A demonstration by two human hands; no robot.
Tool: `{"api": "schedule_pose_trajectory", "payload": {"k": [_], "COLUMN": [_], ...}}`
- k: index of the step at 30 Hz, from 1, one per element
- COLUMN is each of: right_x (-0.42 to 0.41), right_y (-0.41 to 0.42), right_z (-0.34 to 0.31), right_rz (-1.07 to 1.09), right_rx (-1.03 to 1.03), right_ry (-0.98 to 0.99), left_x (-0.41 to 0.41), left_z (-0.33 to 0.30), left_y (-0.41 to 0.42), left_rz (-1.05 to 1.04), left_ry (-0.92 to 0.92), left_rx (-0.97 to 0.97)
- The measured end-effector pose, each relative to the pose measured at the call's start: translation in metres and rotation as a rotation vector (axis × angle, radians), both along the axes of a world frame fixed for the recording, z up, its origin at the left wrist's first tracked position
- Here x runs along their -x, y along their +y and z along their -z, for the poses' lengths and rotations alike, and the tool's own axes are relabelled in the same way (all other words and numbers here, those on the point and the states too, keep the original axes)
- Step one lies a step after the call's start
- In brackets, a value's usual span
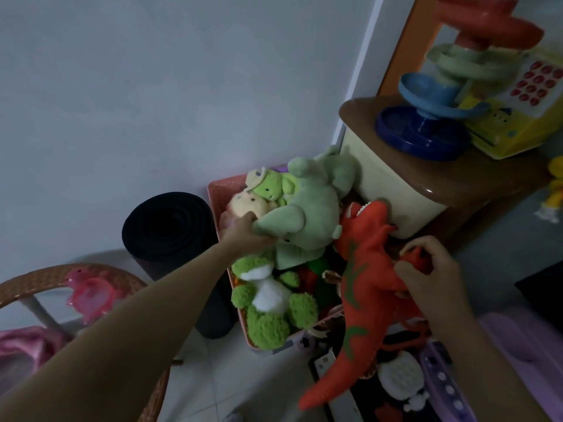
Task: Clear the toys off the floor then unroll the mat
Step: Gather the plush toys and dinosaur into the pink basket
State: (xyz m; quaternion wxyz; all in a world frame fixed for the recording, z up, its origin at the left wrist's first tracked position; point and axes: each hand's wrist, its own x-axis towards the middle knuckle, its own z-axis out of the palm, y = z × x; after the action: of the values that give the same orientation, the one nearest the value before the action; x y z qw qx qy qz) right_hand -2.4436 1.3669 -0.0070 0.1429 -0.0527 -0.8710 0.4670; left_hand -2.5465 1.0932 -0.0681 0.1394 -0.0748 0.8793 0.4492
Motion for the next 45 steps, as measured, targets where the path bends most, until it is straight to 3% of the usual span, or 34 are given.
{"api": "schedule_pose_trajectory", "payload": {"k": [2, 4, 6, 8, 9, 12, 14, 17, 25, 28, 30, 33, 35, 37, 40, 45], "right_x": [0.0, -0.002, -0.004, -0.007, -0.009, -0.011, -0.011, -0.011, -0.011, -0.016, -0.018, -0.023, -0.024, -0.025, -0.029, -0.034], "right_y": [-0.006, -0.009, -0.009, -0.006, -0.006, -0.005, -0.005, -0.008, -0.005, -0.005, -0.004, -0.008, -0.01, -0.012, -0.009, -0.003], "right_z": [0.003, 0.006, 0.007, 0.008, 0.007, 0.011, 0.015, 0.016, 0.02, 0.022, 0.025, 0.022, 0.017, 0.011, 0.005, -0.002], "right_rz": [-0.011, -0.017, -0.016, -0.008, -0.008, -0.036, -0.037, -0.027, -0.024, -0.042, -0.033, -0.015, -0.002, 0.004, 0.001, 0.02], "right_rx": [-0.01, -0.018, -0.027, -0.021, -0.011, -0.016, -0.044, -0.034, -0.047, -0.041, -0.044, -0.066, -0.064, -0.062, -0.043, -0.023], "right_ry": [-0.021, -0.029, -0.03, -0.036, -0.041, -0.052, -0.043, -0.05, -0.021, -0.032, -0.033, 0.005, 0.025, 0.036, 0.058, 0.106], "left_x": [-0.004, -0.014, -0.028, -0.05, -0.062, -0.078, -0.068, -0.058, -0.064, -0.068, -0.069, -0.069, -0.058, -0.041, -0.018, -0.002], "left_z": [0.013, 0.018, 0.024, 0.032, 0.035, 0.053, 0.06, 0.072, 0.091, 0.075, 0.053, 0.013, -0.014, -0.032, -0.032, -0.02], "left_y": [-0.008, -0.006, 0.002, 0.008, 0.01, 0.011, 0.009, 0.013, 0.033, 0.042, 0.044, 0.044, 0.052, 0.06, 0.068, 0.068], "left_rz": [-0.263, -0.532, -0.588, -0.402, -0.201, 0.511, 0.706, 0.767, 0.682, 0.679, 0.708, 0.642, 0.495, 0.429, 0.55, 0.444], "left_ry": [0.07, 0.108, 0.239, 0.446, 0.509, 0.386, 0.288, 0.238, 0.211, 0.203, 0.333, 0.915, 1.125, 0.937, 0.51, 0.441], "left_rx": [0.043, -0.121, -0.129, 0.081, 0.192, 0.639, 0.802, 0.88, 1.137, 1.115, 1.054, 0.838, 0.737, 0.738, 0.82, 0.752]}}
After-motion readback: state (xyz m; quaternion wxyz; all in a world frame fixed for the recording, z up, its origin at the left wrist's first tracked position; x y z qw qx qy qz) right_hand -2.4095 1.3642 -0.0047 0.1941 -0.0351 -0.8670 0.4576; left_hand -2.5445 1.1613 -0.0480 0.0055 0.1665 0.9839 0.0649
